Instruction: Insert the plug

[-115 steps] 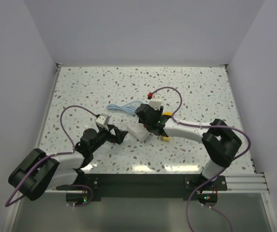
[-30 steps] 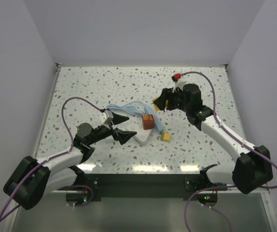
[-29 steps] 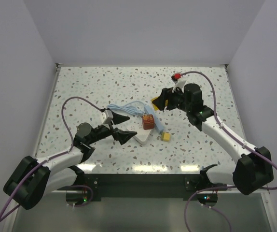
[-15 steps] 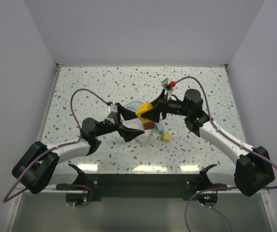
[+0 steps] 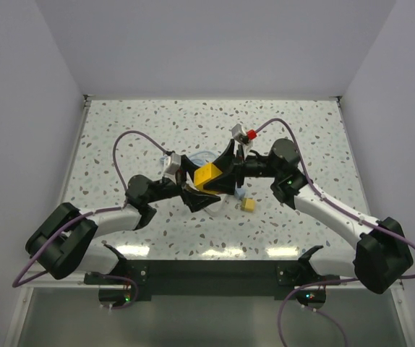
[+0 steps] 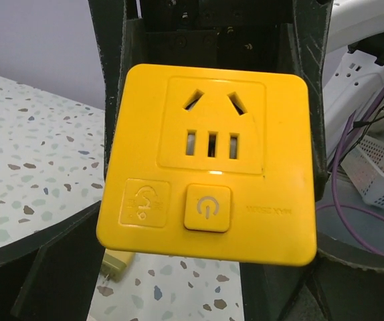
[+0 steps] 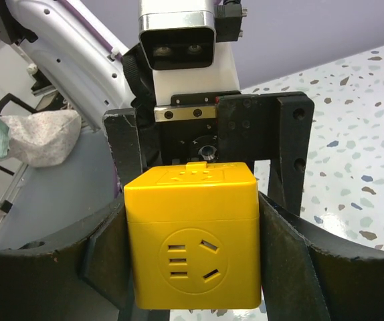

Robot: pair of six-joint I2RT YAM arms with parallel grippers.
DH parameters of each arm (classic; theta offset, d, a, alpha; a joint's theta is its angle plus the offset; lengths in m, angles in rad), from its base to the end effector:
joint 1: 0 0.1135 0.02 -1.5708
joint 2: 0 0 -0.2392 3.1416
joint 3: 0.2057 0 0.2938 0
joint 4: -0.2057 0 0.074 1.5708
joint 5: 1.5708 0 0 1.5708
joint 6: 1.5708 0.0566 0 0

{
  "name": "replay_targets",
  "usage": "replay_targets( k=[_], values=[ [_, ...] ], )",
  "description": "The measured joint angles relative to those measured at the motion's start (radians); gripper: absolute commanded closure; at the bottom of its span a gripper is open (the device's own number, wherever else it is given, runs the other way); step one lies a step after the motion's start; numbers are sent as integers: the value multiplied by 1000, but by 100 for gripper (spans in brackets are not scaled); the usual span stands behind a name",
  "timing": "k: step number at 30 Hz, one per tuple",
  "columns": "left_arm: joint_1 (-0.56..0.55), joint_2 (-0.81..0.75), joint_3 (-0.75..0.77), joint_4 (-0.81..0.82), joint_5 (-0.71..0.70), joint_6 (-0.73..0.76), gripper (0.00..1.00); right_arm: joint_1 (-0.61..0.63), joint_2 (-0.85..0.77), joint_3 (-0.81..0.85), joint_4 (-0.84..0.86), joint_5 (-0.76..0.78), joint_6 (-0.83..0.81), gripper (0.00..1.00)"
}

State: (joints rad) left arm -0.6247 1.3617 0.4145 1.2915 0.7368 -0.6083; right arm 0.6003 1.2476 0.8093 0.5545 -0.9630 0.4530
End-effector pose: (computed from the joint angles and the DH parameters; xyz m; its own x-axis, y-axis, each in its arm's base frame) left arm 0.2180 -0.2040 0.1882 -0.3160 -0.2939 -0.9021 0.9329 0.0766 -0.3518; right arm 0.2506 0.2279 0.2849 -0.3496 0.0635 -0.9347 -0.9369 -0.0191 0.3491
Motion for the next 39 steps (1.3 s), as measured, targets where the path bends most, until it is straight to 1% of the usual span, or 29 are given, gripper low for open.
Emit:
replay_targets(
  k=[1,2,5,6,8,9,10,11,12,13,14,15,16,17,18,20,21,23,27,28,30,31,39],
  values=[
    [0,0,0,2,4,-5,14,0,0,0,2,0,-1,100],
    [-2,0,0,3,8,-11,24,0,0,0,2,0,-1,100],
    [-8,0,0,14,29,-33,42,0,3,0,-2,3,-12,100],
    [-10,0,0,13,33,-35,52,0,5,0,-5,3,-12,100],
    [-10,2,-2,12,35,-40,62,0,9,0,-8,2,-13,100],
    [-10,3,-3,11,37,-44,71,0,14,0,-9,1,-14,100],
    [-10,5,-4,9,39,-45,75,0,18,0,-9,1,-15,100],
    [-8,7,-6,8,41,-46,80,0,24,0,-10,1,-18,99],
    [-6,9,-10,7,43,-46,86,0,29,1,-16,0,-23,97],
    [-6,10,-15,5,45,-45,89,3,35,3,-25,0,-29,93],
    [-5,10,-20,3,44,-43,95,5,40,6,-39,0,-37,78],
    [-5,10,-25,0,44,-40,97,7,44,11,-56,2,-49,70],
    [-5,10,-31,0,43,-32,100,9,49,17,-72,3,-62,64],
    [-5,8,-36,-2,41,-23,100,11,54,22,-88,3,-76,58],
    [-5,6,-41,-7,37,-12,100,13,58,26,-101,4,-90,48],
    [-5,-4,-47,-23,28,19,100,15,67,35,-122,3,-116,43],
    [-5,-16,-51,-43,19,38,100,17,71,40,-130,3,-127,37],
    [-5,-38,-53,-80,6,74,100,21,79,50,-142,2,-145,32],
    [-3,-77,-67,-146,-38,145,100,21,105,63,-152,8,-160,27],
    [-1,-84,-73,-161,-51,159,100,21,118,64,-154,11,-160,23],
    [2,-89,-86,-177,-73,185,100,20,136,64,-160,19,-157,18],
    [3,-90,-89,-189,-84,196,100,19,147,64,-165,25,-155,15],
    [5,-86,-103,-247,-174,246,100,3,192,64,-176,58,-144,12]
  ],
)
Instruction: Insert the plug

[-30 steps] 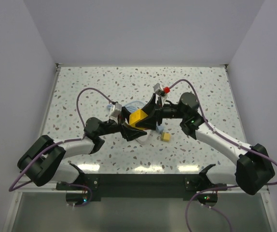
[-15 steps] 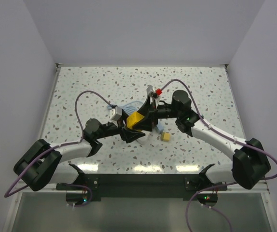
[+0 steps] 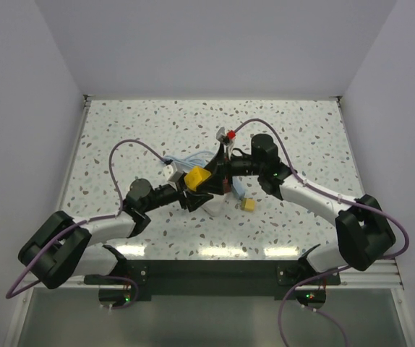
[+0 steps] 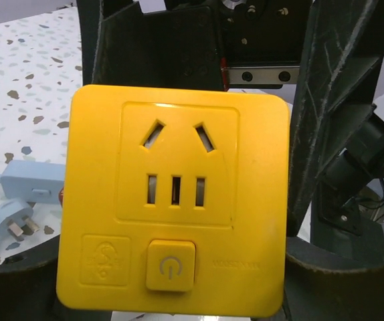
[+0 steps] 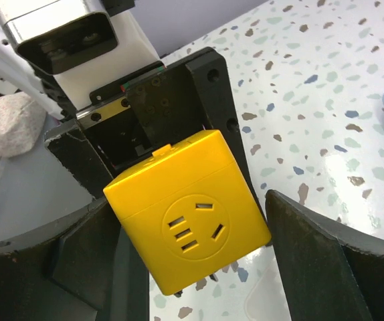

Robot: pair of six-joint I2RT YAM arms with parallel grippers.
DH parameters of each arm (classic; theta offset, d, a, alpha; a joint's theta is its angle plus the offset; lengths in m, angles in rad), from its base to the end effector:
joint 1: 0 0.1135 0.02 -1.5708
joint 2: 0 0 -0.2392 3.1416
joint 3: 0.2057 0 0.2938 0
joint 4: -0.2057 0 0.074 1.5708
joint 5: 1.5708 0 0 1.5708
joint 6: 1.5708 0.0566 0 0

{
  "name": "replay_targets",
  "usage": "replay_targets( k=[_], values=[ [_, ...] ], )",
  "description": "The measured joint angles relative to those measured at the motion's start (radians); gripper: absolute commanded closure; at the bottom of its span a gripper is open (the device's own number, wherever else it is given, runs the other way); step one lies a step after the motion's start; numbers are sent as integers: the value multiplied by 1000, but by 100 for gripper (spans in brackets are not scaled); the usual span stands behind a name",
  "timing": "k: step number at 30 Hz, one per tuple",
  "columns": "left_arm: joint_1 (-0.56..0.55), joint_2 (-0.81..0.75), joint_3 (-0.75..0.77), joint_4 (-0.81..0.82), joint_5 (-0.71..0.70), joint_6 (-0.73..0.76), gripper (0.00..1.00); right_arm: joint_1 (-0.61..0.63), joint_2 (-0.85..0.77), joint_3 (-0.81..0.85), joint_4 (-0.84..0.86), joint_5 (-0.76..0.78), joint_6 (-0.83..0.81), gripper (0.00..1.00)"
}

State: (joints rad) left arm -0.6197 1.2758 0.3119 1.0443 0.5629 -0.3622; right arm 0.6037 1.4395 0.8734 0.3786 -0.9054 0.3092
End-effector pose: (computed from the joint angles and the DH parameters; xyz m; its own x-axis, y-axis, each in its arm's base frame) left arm 0.2147 -0.1903 0.1501 -0.2663 -0.1781 -0.9473 0.8874 0.3384 -0.3131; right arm 0.2799 0.2471 0.2267 -0.4464 -0.0796 -0.8913 -0.8933 0.0984 0.4387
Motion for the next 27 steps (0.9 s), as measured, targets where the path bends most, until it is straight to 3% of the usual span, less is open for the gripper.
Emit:
replay_targets(
  k=[4,15,27],
  values=[
    [0,24,0,-16,-45,14,100,-6,0,0,-43,61,-21,4],
    [4,97,0,-91,-152,53,100,-14,39,-13,-95,194,-64,4],
    [4,140,0,-117,-173,93,100,-29,10,-22,-149,275,-108,4]
  ],
)
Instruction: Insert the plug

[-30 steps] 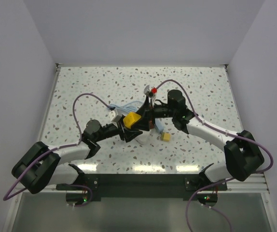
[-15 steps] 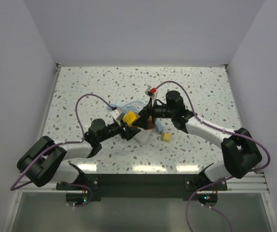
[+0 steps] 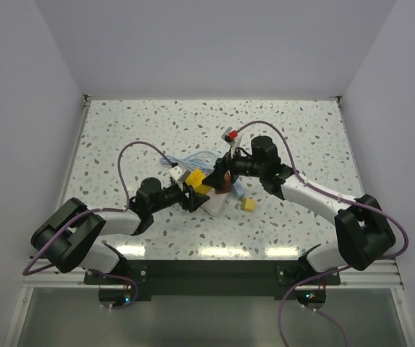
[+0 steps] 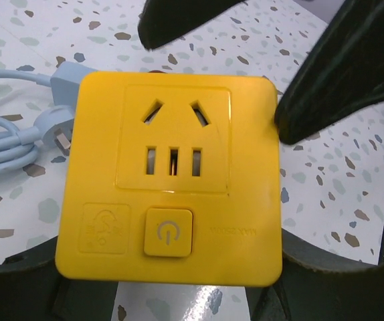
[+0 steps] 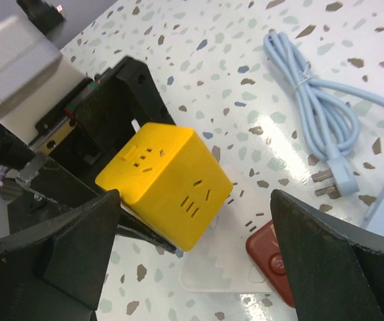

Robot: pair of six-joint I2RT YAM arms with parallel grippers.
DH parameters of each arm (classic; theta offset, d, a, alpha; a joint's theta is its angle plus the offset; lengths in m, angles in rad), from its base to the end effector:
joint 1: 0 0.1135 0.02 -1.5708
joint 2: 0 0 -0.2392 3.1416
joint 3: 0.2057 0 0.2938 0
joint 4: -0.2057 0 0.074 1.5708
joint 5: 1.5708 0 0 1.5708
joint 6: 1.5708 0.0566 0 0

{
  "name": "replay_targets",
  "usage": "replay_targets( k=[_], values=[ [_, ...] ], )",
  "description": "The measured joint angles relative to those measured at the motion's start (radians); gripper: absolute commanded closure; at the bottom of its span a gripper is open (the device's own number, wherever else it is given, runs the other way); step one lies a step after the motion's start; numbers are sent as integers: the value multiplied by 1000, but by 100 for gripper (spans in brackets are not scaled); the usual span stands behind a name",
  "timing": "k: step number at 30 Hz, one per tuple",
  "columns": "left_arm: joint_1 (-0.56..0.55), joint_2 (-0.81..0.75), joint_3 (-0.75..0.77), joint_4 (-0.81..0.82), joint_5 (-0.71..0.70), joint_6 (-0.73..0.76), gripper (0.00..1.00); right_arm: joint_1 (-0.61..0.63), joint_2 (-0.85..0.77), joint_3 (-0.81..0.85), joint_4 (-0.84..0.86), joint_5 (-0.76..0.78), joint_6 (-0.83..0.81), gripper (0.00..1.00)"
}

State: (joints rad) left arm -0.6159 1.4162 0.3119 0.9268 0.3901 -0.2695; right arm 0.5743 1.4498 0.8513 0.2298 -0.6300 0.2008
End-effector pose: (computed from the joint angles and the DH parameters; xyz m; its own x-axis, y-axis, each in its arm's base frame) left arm 0.2247 -0.1854 0.0977 -0.3625 -0.0451 -0.9309 0.7711 0.5464 -0.3268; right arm 0.2961 0.2313 0.1953 -0.4761 -0.1161 -0.8717 -0.8219 0.4113 0.3941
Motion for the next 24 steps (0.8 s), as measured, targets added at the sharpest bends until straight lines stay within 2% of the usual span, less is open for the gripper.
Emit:
replay_targets(
  k=[11,24],
  values=[
    [-10,43,0,-76,44,50,100,-18,-24,0,12,55,-16,4],
    [-12,61,56,-168,28,87,100,80,77,23,5,52,-38,4]
  ],
)
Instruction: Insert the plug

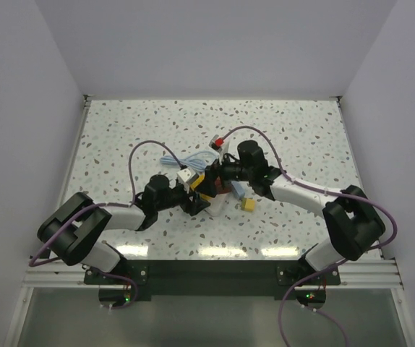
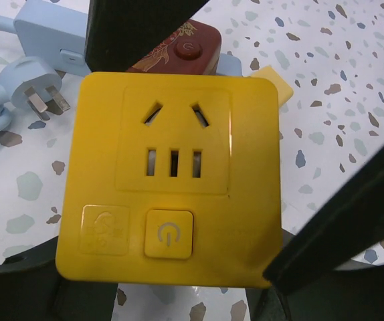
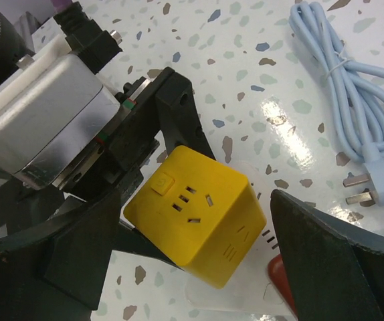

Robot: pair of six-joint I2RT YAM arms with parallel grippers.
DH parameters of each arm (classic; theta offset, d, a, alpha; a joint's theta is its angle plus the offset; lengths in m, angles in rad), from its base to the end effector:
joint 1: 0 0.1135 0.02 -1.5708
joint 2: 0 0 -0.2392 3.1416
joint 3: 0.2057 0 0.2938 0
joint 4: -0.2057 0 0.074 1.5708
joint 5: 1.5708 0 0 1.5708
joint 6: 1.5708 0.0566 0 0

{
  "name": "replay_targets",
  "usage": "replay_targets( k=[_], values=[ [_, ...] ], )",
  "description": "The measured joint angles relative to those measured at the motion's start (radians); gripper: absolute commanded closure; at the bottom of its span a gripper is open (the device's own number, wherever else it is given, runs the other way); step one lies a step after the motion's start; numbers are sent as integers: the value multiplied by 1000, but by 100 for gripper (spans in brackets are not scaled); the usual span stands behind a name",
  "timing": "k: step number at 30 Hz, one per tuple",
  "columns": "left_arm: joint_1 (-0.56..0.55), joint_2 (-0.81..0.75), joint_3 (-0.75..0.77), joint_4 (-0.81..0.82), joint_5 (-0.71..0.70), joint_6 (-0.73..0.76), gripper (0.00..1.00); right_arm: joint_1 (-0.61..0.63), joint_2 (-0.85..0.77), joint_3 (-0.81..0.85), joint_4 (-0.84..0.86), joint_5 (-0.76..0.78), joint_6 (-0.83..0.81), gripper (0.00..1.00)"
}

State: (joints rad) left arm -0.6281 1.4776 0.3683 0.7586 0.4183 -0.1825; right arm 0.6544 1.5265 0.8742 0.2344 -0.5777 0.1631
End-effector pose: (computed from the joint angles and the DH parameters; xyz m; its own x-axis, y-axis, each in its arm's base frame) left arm 0.2273 -0.1935 0.0777 -0.4268 0.1050 -0.8982 0.7811 0.5433 -0.3077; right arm 0.2869 0.2591 0.1763 -0.4648 -0.1851 -0.8658 -0.8416 0.3962 0.3671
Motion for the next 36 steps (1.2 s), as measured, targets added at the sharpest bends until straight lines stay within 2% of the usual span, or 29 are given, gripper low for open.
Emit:
replay_targets(
  k=[3,8,17,26,36],
  values=[
    [-3,6,11,-14,-3,8,99,10,18,0,0,11,-1,4],
    [-3,2,11,-37,-18,13,87,13,30,0,-10,21,-2,4],
    [-16,-23,13,-76,-31,23,59,31,34,1,-9,35,-4,4],
    [-31,-36,23,-113,-48,29,51,42,55,13,-5,44,-11,5],
    [-33,-51,40,-172,-88,28,35,48,55,20,-5,73,-23,5]
  ],
)
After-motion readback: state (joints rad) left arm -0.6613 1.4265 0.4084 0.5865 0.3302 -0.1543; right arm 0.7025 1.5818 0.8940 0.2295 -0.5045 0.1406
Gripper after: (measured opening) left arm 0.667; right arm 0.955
